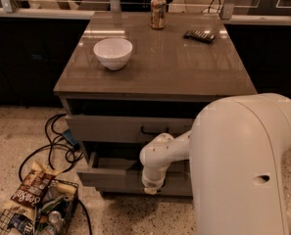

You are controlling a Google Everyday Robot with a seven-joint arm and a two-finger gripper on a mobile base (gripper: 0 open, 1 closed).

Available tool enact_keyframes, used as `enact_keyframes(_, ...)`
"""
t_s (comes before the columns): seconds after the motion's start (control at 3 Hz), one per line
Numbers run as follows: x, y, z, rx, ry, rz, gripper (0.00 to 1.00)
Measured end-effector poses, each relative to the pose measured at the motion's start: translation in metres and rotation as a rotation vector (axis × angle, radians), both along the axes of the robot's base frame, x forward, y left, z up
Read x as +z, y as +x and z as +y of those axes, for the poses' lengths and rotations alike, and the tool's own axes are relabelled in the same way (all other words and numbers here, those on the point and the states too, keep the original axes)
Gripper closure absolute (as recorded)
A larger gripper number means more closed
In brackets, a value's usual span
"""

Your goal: Open middle drawer

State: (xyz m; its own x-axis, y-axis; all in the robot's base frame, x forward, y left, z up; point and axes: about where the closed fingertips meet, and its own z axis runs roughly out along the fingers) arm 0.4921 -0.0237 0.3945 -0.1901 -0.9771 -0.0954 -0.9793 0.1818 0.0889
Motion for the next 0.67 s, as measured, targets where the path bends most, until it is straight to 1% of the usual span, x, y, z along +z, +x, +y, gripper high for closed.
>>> enact_keyframes(0.33,-0.002,-0.008,0.001,-0.001,-0.004,-0.001,1.00)
enact_keyframes(0.67,-0.004,-0.030,-0.001,-0.020,-0.022,-0.013,1.00)
